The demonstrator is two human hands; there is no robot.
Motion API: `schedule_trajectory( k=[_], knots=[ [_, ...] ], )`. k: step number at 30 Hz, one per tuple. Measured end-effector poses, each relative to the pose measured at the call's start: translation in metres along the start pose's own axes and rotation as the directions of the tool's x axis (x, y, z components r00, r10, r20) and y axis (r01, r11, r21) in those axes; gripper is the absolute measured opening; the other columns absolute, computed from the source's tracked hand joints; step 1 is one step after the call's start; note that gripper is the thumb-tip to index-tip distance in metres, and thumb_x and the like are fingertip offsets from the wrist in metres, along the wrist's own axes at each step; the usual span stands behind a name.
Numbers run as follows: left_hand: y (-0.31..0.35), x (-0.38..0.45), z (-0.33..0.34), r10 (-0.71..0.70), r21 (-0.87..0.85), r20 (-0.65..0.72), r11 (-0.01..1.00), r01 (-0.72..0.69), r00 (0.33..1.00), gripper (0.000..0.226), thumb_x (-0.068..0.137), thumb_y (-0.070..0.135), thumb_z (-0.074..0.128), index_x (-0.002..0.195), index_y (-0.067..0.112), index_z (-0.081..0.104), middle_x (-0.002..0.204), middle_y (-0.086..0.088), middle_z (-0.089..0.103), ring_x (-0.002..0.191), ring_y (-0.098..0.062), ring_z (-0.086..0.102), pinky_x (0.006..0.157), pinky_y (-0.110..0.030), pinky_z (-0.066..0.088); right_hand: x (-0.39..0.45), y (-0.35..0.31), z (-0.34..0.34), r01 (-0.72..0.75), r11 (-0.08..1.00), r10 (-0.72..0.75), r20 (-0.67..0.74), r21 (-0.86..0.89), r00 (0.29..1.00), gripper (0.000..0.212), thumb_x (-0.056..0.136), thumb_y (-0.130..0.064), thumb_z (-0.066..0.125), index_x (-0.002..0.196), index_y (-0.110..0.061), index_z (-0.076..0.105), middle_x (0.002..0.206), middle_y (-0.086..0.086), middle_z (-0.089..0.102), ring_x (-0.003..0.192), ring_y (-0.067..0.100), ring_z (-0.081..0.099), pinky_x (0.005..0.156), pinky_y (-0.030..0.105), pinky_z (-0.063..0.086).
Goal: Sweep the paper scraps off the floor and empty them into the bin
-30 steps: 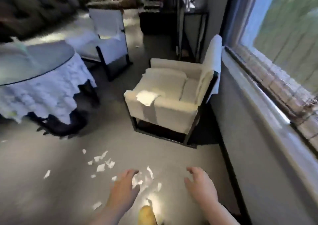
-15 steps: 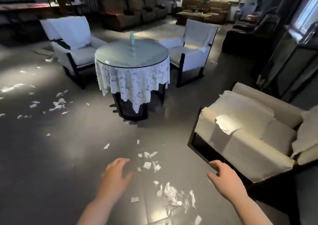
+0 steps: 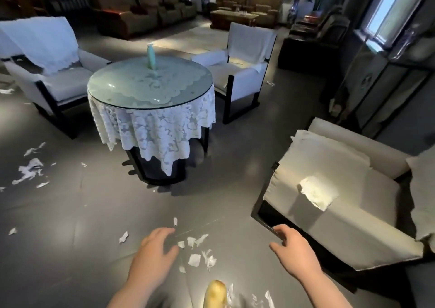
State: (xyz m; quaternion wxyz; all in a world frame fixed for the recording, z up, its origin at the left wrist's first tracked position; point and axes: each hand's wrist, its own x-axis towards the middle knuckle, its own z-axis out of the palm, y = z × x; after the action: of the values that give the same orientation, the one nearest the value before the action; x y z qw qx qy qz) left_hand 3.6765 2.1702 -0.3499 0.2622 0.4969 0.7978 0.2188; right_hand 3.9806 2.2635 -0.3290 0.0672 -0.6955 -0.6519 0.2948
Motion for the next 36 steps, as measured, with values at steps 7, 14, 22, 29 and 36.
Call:
schedule_trajectory(
  k=[7,14,22,29,36],
  knots=[
    [0.071,0.176,0.003,0.104,0.034,0.103,0.994,-0.108,0.989,0.04,0.096,0.028,0.057,0.136,0.031,0.05,0.14,0.016,0.045,0.131,-0.01,0.039,0.109,-0.028,0.034,0.152,-0.044,-0.019,-0.045,0.993,0.047,-0.015,0.108,0.999,0.042,0.088,-0.032,0.06,0.129,-0.029,0.052,0.131,-0.007,0.055,0.112,0.013,0.057,0.088,0.028,0.045],
    [0.153,0.332,-0.001,0.204,0.017,0.164,0.978,-0.21,0.965,0.041,0.096,0.029,0.06,0.136,0.029,0.052,0.14,0.013,0.047,0.13,-0.012,0.043,0.107,-0.03,0.037,0.291,-0.098,-0.076,-0.058,0.986,0.071,-0.078,0.157,0.994,0.041,0.088,-0.032,0.059,0.128,-0.032,0.051,0.124,-0.008,0.056,0.112,0.013,0.056,0.091,0.029,0.046],
    [0.222,0.515,0.016,0.275,0.014,0.256,0.957,-0.288,0.927,0.041,0.096,0.029,0.059,0.136,0.03,0.051,0.143,0.013,0.045,0.132,-0.01,0.042,0.108,-0.025,0.036,0.445,-0.128,-0.115,-0.104,0.986,0.12,-0.129,0.128,0.984,0.042,0.088,-0.034,0.059,0.129,-0.031,0.051,0.128,-0.01,0.055,0.109,0.011,0.057,0.09,0.028,0.048],
    [0.31,0.707,0.027,0.409,0.038,0.389,0.888,-0.458,0.825,0.041,0.097,0.032,0.056,0.137,0.032,0.05,0.14,0.018,0.044,0.13,-0.007,0.043,0.108,-0.023,0.036,0.608,-0.162,-0.161,-0.235,0.951,0.265,-0.135,0.2,0.955,0.047,0.088,-0.037,0.062,0.132,-0.029,0.049,0.131,-0.007,0.054,0.107,0.011,0.059,0.092,0.025,0.048],
    [0.429,0.844,0.045,0.503,-0.03,0.418,0.84,-0.542,0.756,0.039,0.095,0.032,0.058,0.133,0.037,0.052,0.133,0.025,0.043,0.129,-0.006,0.04,0.106,-0.026,0.036,0.722,-0.182,-0.234,-0.274,0.921,0.346,-0.258,0.275,0.902,0.045,0.089,-0.037,0.06,0.133,-0.031,0.049,0.128,-0.008,0.054,0.109,0.011,0.058,0.09,0.028,0.05]
  ],
)
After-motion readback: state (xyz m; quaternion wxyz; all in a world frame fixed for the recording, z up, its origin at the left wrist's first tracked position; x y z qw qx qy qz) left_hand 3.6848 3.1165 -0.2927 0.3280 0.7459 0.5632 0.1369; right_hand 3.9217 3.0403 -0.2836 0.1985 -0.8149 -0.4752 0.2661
